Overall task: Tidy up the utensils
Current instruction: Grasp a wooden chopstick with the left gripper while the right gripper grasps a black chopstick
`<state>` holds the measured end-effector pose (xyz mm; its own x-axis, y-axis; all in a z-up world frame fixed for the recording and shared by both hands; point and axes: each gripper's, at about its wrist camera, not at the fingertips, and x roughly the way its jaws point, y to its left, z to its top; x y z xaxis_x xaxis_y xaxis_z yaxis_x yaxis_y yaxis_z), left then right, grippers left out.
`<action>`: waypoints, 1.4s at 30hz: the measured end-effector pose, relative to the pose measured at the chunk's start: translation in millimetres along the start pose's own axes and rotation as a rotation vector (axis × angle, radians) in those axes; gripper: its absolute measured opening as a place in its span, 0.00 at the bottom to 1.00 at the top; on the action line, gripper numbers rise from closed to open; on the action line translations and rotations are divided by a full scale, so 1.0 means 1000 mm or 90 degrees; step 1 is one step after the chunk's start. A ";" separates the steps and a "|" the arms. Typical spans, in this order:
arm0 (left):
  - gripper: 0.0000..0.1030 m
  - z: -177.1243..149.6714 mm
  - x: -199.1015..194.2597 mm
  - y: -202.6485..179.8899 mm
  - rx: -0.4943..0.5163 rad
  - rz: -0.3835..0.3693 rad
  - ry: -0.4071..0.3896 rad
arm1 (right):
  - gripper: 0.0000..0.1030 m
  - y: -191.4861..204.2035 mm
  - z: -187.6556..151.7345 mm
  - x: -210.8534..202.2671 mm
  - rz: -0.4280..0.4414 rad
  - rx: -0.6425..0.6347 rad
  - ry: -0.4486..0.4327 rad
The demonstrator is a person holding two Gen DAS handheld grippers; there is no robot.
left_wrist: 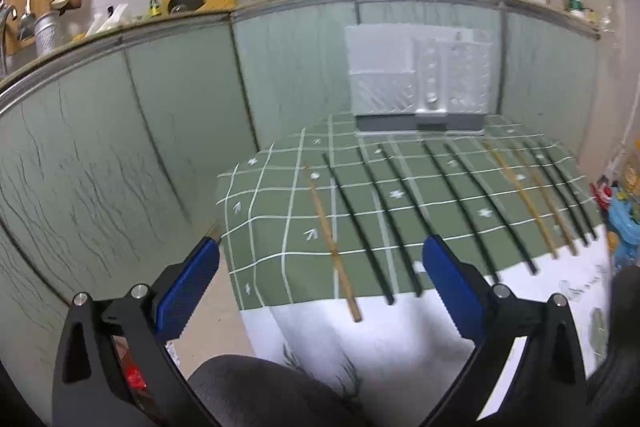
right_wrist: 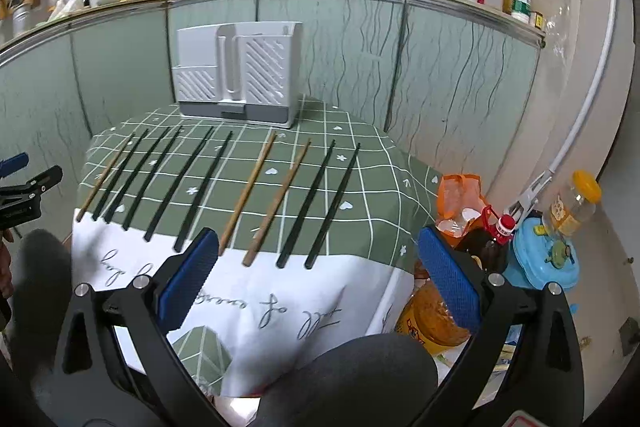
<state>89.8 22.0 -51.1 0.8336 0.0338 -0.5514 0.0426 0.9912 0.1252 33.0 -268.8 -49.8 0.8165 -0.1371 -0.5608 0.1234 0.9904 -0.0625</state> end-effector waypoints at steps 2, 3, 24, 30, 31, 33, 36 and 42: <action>0.96 -0.003 0.012 0.004 -0.016 0.009 0.014 | 0.92 -0.004 -0.001 0.009 -0.005 0.008 0.004; 0.96 -0.004 0.017 0.005 -0.023 0.011 0.019 | 0.92 -0.006 -0.002 0.014 -0.009 0.012 0.006; 0.50 -0.033 0.070 -0.017 -0.037 0.006 0.084 | 0.62 0.002 -0.021 0.094 -0.080 0.039 0.054; 0.44 -0.033 0.071 -0.017 -0.041 0.021 0.081 | 0.28 0.006 -0.024 0.112 -0.090 0.032 0.090; 0.43 -0.032 0.071 -0.016 -0.041 0.022 0.081 | 0.22 0.007 -0.024 0.114 -0.085 0.032 0.095; 0.42 -0.032 0.071 -0.017 -0.038 0.024 0.082 | 0.17 0.010 -0.026 0.115 -0.083 0.025 0.097; 0.37 -0.032 0.070 -0.017 -0.039 0.036 0.081 | 0.12 0.012 -0.027 0.116 -0.077 0.025 0.101; 0.08 -0.031 0.069 0.000 -0.066 0.045 0.086 | 0.06 0.007 -0.026 0.116 -0.065 0.052 0.108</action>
<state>130.1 28.1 -114.2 0.7508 0.1132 -0.6508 -0.0755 0.9935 0.0858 114.1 -277.7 -136.4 0.6916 -0.2246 -0.6864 0.2516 0.9658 -0.0625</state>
